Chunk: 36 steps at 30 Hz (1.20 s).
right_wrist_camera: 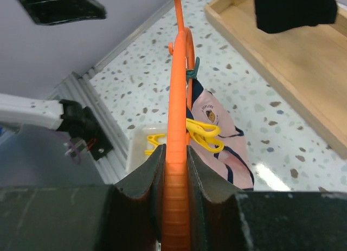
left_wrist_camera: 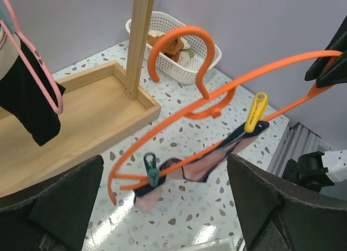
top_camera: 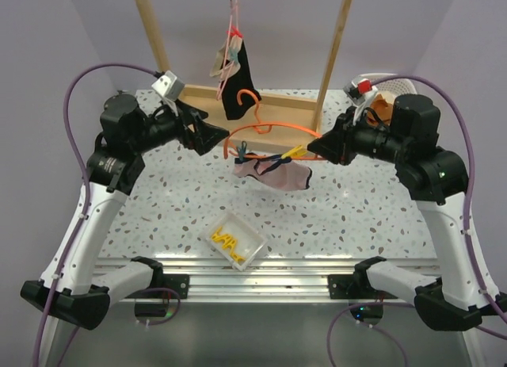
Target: Remove the underwear clipped to the hanger
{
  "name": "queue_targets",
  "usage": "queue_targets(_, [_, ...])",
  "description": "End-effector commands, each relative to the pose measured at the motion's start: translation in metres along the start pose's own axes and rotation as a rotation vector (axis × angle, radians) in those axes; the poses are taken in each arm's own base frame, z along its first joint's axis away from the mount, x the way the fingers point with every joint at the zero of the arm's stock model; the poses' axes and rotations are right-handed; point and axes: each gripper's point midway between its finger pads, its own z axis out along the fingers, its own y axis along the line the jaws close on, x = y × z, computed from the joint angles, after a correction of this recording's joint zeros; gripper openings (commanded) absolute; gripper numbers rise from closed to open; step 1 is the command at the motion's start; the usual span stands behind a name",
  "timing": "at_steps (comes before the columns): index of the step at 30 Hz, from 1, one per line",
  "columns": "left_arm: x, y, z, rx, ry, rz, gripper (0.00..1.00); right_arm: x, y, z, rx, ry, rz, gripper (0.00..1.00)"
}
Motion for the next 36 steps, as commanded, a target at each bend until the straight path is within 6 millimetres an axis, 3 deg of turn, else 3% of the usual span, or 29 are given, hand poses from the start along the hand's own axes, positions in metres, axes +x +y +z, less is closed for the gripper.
queue_targets(1, [-0.052, -0.025, -0.012, 0.061, -0.131, 0.133, 1.0, -0.013, 0.057, -0.022, -0.266, 0.025, -0.03, 0.0])
queue_targets(4, [-0.067, -0.037, -0.018, 0.095, -0.159, 0.163, 1.0, -0.017, 0.081, -0.024, -0.425, 0.056, 0.04, 0.0])
queue_targets(9, [-0.076, -0.052, -0.024, 0.148, -0.172, 0.187, 1.0, -0.023, 0.102, -0.032, -0.574, 0.051, 0.072, 0.0])
queue_targets(14, [-0.06, -0.114, -0.042, 0.566, -0.12, 0.184, 0.98, -0.03, 0.108, -0.033, -0.629, 0.043, 0.08, 0.0])
queue_targets(17, [-0.048, -0.131, -0.054, 0.709, -0.084, 0.176, 0.94, -0.03, 0.107, -0.031, -0.629, 0.044, 0.083, 0.0])
queue_targets(21, [-0.039, -0.142, -0.067, 0.777, -0.056, 0.151, 0.93, -0.03, 0.107, -0.03, -0.632, 0.044, 0.08, 0.0])
queue_targets(24, [-0.037, -0.133, -0.059, 0.715, -0.052, 0.116, 0.95, -0.034, 0.114, -0.038, -0.667, 0.03, 0.057, 0.0])
queue_targets(25, [-0.043, -0.128, -0.055, 0.675, -0.083, 0.177, 0.96, -0.034, 0.116, -0.041, -0.667, 0.022, 0.044, 0.0])
queue_targets(26, [-0.037, -0.115, -0.046, 0.583, -0.051, 0.099, 0.98, -0.032, 0.115, -0.041, -0.651, 0.025, 0.048, 0.0])
queue_targets(32, [-0.047, -0.061, -0.032, 0.204, -0.077, 0.166, 1.0, -0.011, 0.075, -0.028, -0.363, 0.045, 0.02, 0.0])
queue_targets(36, [-0.053, -0.037, -0.035, 0.044, -0.101, 0.192, 1.0, -0.01, 0.075, -0.028, -0.371, 0.046, 0.012, 0.0])
